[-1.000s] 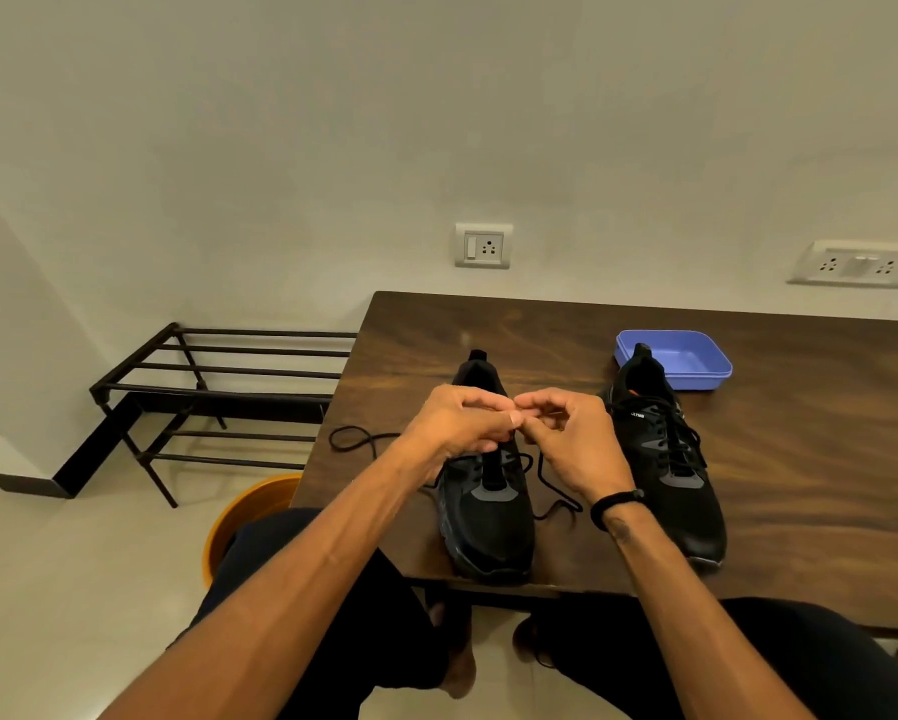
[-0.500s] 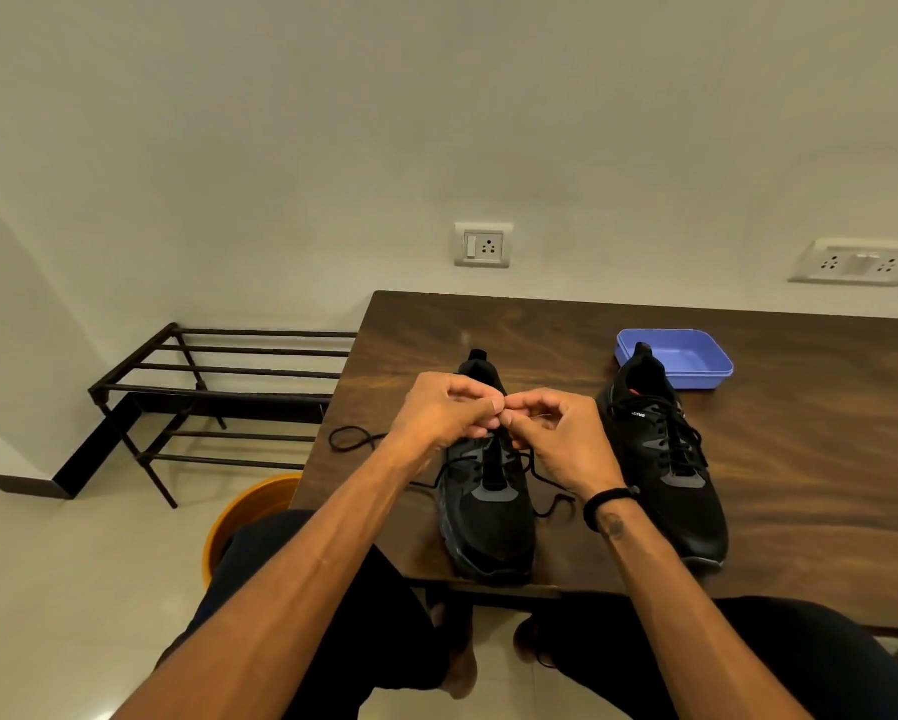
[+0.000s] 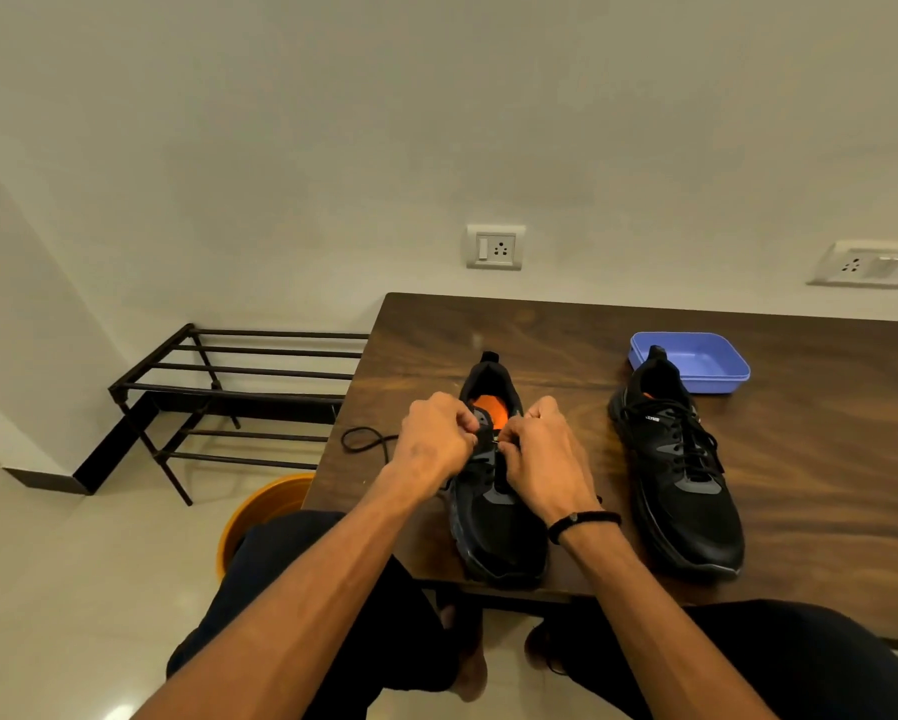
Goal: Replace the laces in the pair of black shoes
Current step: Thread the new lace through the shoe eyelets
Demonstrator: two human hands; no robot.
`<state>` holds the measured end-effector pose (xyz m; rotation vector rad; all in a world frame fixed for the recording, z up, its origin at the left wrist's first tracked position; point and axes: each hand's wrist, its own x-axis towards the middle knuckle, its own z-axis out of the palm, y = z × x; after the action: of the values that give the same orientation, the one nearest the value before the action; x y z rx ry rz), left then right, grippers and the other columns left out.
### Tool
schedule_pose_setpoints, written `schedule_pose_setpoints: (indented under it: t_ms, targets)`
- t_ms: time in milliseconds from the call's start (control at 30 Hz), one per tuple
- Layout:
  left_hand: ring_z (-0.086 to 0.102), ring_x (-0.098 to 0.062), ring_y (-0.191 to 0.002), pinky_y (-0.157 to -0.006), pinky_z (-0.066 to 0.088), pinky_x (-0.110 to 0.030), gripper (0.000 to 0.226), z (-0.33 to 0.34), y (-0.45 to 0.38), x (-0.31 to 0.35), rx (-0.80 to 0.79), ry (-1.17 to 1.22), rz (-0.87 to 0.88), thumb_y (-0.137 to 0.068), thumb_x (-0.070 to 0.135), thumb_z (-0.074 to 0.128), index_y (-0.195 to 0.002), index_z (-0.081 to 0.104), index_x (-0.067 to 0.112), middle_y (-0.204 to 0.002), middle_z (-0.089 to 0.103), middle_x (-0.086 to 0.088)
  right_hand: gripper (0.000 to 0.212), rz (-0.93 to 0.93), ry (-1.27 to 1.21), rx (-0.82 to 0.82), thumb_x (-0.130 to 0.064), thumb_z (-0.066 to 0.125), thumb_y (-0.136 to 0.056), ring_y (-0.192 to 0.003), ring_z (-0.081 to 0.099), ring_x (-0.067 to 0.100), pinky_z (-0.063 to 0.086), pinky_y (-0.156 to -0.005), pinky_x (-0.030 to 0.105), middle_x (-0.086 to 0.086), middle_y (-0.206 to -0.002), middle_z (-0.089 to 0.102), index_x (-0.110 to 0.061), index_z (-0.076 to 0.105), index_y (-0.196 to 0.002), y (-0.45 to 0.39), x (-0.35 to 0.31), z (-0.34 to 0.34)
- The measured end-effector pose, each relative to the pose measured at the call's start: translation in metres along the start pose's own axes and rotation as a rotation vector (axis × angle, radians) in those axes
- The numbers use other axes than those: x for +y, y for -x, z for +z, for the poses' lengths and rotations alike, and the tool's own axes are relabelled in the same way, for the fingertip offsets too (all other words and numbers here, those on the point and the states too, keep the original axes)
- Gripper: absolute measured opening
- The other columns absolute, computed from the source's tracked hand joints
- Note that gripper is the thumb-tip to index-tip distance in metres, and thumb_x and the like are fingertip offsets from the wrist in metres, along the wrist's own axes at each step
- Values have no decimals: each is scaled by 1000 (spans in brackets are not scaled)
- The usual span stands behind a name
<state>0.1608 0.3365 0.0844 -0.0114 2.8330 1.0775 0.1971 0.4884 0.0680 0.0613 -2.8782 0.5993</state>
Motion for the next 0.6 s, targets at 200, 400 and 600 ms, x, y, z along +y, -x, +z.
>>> schedule_pose_setpoints:
  t_ms: [200,400,600]
  targets:
    - [73,-12,-92,-89,62,-37,20,10,1,-8,-59,-46,5,-84,32,84,-103,77,30,-98,77,3,1,105,-123,-37,-10,61,-97,-74,44,10,31,-57,17,1,-102,41,-10,60,-97,-10,-8,11]
    - [65,-11,-75,-63,51,-27,39,17,8,-3,20,-61,-29,-70,45,92,-82,59,27,-83,68,7,23,169,-409,-53,-18,62,-99,-89,62,17,52,-76,34,-2,-89,63,-23,65,-76,-13,3,13]
    - [68,-15,-88,-71,55,-30,42,22,8,-3,97,60,-146,-72,51,88,-88,58,26,-89,66,6,12,55,-197,-65,-17,56,-102,-89,53,18,40,-75,30,2,-98,54,-18,59,-90,-14,3,5]
